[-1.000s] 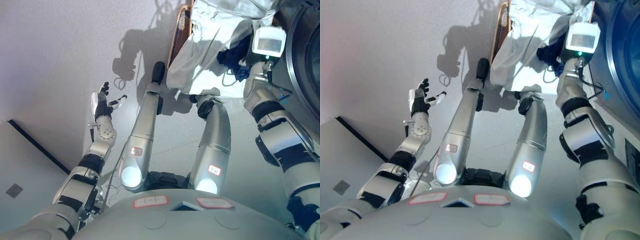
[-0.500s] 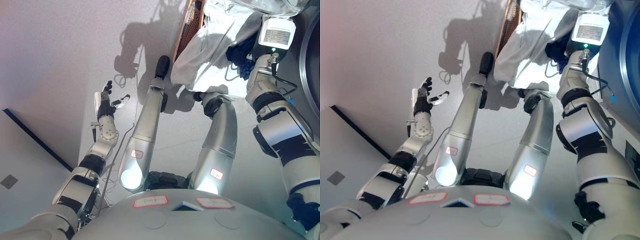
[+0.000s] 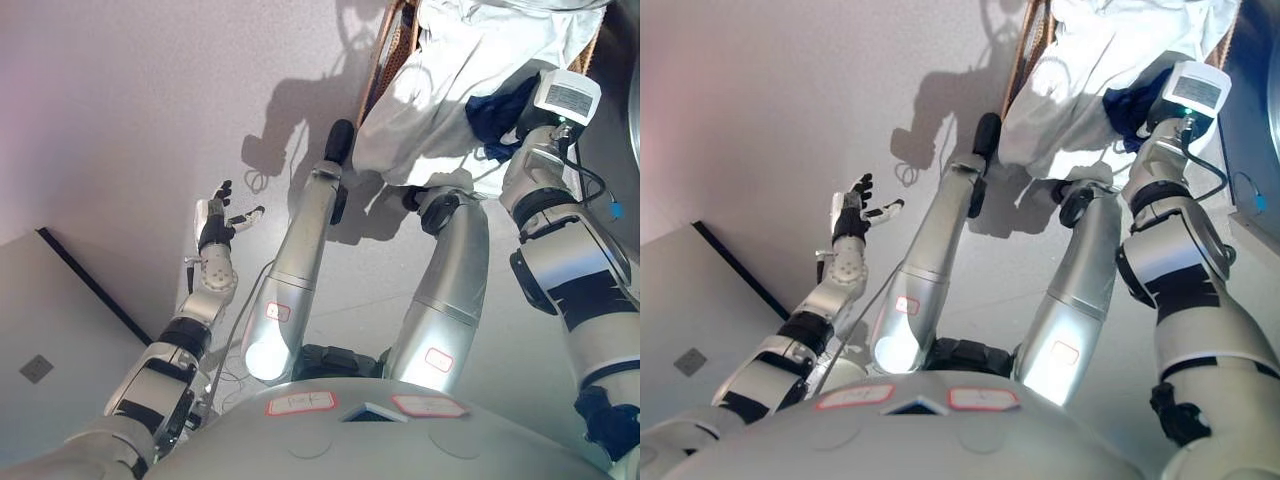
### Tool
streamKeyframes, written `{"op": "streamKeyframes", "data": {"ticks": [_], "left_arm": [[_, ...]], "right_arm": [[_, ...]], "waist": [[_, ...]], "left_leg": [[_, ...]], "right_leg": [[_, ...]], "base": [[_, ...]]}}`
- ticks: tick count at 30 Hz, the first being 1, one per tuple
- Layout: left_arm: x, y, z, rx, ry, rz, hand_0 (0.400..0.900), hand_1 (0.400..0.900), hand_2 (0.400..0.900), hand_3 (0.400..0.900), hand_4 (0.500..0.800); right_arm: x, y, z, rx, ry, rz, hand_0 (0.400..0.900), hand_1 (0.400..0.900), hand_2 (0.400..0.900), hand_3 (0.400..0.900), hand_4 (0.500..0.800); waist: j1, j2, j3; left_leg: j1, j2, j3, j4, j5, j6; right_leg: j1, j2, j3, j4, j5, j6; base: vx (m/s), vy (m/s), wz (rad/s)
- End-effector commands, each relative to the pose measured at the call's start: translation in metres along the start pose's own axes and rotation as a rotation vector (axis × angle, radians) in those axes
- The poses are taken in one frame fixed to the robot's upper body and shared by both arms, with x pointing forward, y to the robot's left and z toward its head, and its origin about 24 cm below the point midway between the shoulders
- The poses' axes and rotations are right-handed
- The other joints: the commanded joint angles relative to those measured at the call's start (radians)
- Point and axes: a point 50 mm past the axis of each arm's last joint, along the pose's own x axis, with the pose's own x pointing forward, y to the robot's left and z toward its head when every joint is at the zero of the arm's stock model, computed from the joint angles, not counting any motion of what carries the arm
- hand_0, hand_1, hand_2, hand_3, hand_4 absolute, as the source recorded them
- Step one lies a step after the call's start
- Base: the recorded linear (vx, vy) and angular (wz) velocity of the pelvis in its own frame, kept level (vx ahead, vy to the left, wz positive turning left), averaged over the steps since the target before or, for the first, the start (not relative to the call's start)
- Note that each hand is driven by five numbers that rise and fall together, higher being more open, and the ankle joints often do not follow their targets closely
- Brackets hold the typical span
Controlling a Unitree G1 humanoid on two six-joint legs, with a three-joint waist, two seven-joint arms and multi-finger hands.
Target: Put the clothes in the basket into the washing machine.
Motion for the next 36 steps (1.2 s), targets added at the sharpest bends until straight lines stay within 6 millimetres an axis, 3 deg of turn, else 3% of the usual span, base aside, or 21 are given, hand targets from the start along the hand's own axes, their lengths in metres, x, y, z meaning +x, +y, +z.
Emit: {"op": "streamKeyframes", "data": {"ticks": [1,2,3,4,5,18,23,25,26,28,29,30,31,33,36], "left_arm": [[-0.006,0.008,-0.021,0.000,0.075,0.053,0.900,0.900,0.900,0.900,0.800],[-0.007,0.009,-0.021,-0.002,0.074,0.056,0.900,0.900,0.900,0.900,0.800],[-0.006,0.010,-0.020,-0.005,0.072,0.061,0.900,0.900,0.900,0.900,0.800],[-0.006,0.010,-0.021,-0.004,0.075,0.062,0.900,0.900,0.900,0.900,0.800],[-0.006,0.009,-0.021,-0.006,0.078,0.061,0.900,0.900,0.900,0.900,0.800],[0.001,0.010,-0.011,-0.014,0.049,0.097,0.900,0.900,0.900,0.900,0.800],[0.003,0.014,-0.011,-0.022,0.048,0.114,0.900,0.900,0.900,0.900,0.800],[0.004,0.015,-0.011,-0.024,0.049,0.116,0.900,0.900,0.900,0.900,0.800],[0.004,0.016,-0.012,-0.030,0.055,0.123,0.900,0.900,0.900,0.900,0.800],[0.005,0.017,-0.014,-0.029,0.064,0.129,0.900,0.900,0.900,0.900,0.800],[0.004,0.023,-0.019,-0.031,0.083,0.147,0.900,0.900,0.900,0.900,0.800],[0.004,0.026,-0.020,-0.038,0.084,0.158,0.900,0.900,0.900,0.900,0.800],[0.002,0.025,-0.023,-0.042,0.095,0.160,0.900,0.900,0.900,0.900,0.800],[-0.002,0.029,-0.033,-0.031,0.128,0.164,0.900,0.900,0.900,0.900,0.800],[-0.007,0.029,-0.043,-0.034,0.159,0.162,0.900,0.900,0.900,0.900,0.800]], "right_arm": [[0.005,-0.004,-0.035,-0.039,0.104,-0.008,0.900,0.900,0.900,0.900,0.800],[0.006,-0.007,-0.034,-0.039,0.099,-0.019,0.900,0.900,0.900,0.900,0.800],[0.007,-0.010,-0.034,-0.038,0.100,-0.027,0.661,0.661,0.661,0.661,0.656],[0.008,-0.012,-0.034,-0.036,0.102,-0.034,0.582,0.582,0.582,0.582,0.609],[0.010,-0.017,-0.034,-0.033,0.103,-0.054,0.400,0.400,0.400,0.400,0.500],[0.017,-0.035,-0.035,0.007,0.113,-0.134,0.400,0.400,0.400,0.400,0.500],[0.019,-0.040,-0.043,0.117,0.166,-0.159,0.400,0.400,0.400,0.400,0.500],[0.020,-0.043,-0.053,0.221,0.222,-0.175,0.400,0.400,0.400,0.400,0.500],[0.018,-0.039,-0.045,0.277,0.225,-0.186,0.400,0.400,0.400,0.400,0.500],[0.014,-0.029,-0.047,0.508,0.298,-0.168,0.400,0.400,0.400,0.400,0.500],[0.019,-0.042,-0.045,0.621,0.306,-0.208,0.400,0.400,0.400,0.400,0.500],[0.017,-0.039,-0.037,0.764,0.311,-0.222,0.400,0.400,0.400,0.400,0.500],[0.010,-0.024,-0.039,0.897,0.376,-0.202,0.400,0.400,0.400,0.400,0.500],[0.004,-0.013,-0.035,1.041,0.412,-0.187,0.400,0.400,0.400,0.400,0.500],[-0.006,0.008,-0.043,1.203,0.519,-0.169,0.400,0.400,0.400,0.400,0.500]], "waist": [[-0.010,0.105,0.012],[-0.009,0.109,0.013],[-0.010,0.112,0.014],[-0.009,0.113,0.014],[-0.009,0.113,0.014],[-0.013,0.088,-0.015],[-0.018,0.078,-0.014],[-0.025,0.078,-0.012],[-0.030,0.078,-0.010],[-0.039,0.080,-0.006],[-0.048,0.073,-0.005],[-0.057,0.067,-0.002],[-0.063,0.065,-0.001],[-0.072,0.064,0.001],[-0.072,0.075,-0.001]], "left_leg": [[-0.019,-0.023,0.013,-0.005,-0.035,0.030],[-0.025,-0.024,0.014,-0.002,-0.036,0.032],[-0.031,-0.022,0.019,0.003,-0.037,0.032],[-0.033,-0.022,0.020,0.002,-0.038,0.032],[-0.033,-0.020,0.021,-0.001,-0.036,0.033],[0.046,-0.010,0.017,-0.126,0.002,0.034],[0.131,0.011,0.016,-0.234,0.037,0.026],[0.182,0.019,0.017,-0.299,0.061,0.020],[0.205,0.023,0.020,-0.326,0.070,0.020],[0.263,0.034,0.029,-0.386,0.092,0.017],[0.291,0.040,0.035,-0.414,0.100,0.017],[0.320,0.048,0.039,-0.444,0.107,0.017],[0.356,0.054,0.045,-0.479,0.118,0.017],[0.417,0.065,0.050,-0.541,0.135,0.016],[0.495,0.083,0.068,-0.628,0.190,0.018]], "right_leg": [[0.033,0.042,-0.018,0.087,-0.089,0.021],[0.024,0.041,-0.014,0.089,-0.090,0.022],[0.018,0.040,-0.012,0.092,-0.089,0.023],[0.016,0.039,-0.011,0.091,-0.089,0.024],[0.018,0.037,-0.010,0.089,-0.088,0.025],[0.092,0.054,-0.032,-0.013,-0.059,0.031],[0.177,0.070,-0.034,-0.113,-0.020,0.038],[0.228,0.081,-0.037,-0.175,0.003,0.044],[0.248,0.086,-0.035,-0.201,0.012,0.045],[0.310,0.101,-0.032,-0.272,0.037,0.053],[0.336,0.115,-0.030,-0.303,0.048,0.054],[0.365,0.124,-0.025,-0.342,0.062,0.058],[0.399,0.134,-0.023,-0.387,0.081,0.066],[0.456,0.147,-0.019,-0.464,0.108,0.074],[0.526,0.165,-0.014,-0.568,0.166,0.077]], "base": [[-0.03,0.001,-0.04],[-0.02,0.005,-0.03],[-0.01,0.007,-0.03],[0.00,0.000,0.00],[0.00,0.000,0.00],[0.01,-0.001,-0.02],[0.01,-0.015,-0.06],[0.02,-0.015,-0.07],[0.03,0.010,-0.16],[0.05,0.026,-0.29],[0.06,0.029,-0.42],[0.08,0.041,-0.53],[0.07,0.047,-0.51],[0.07,0.045,-0.41],[-0.04,0.065,-0.36]]}}
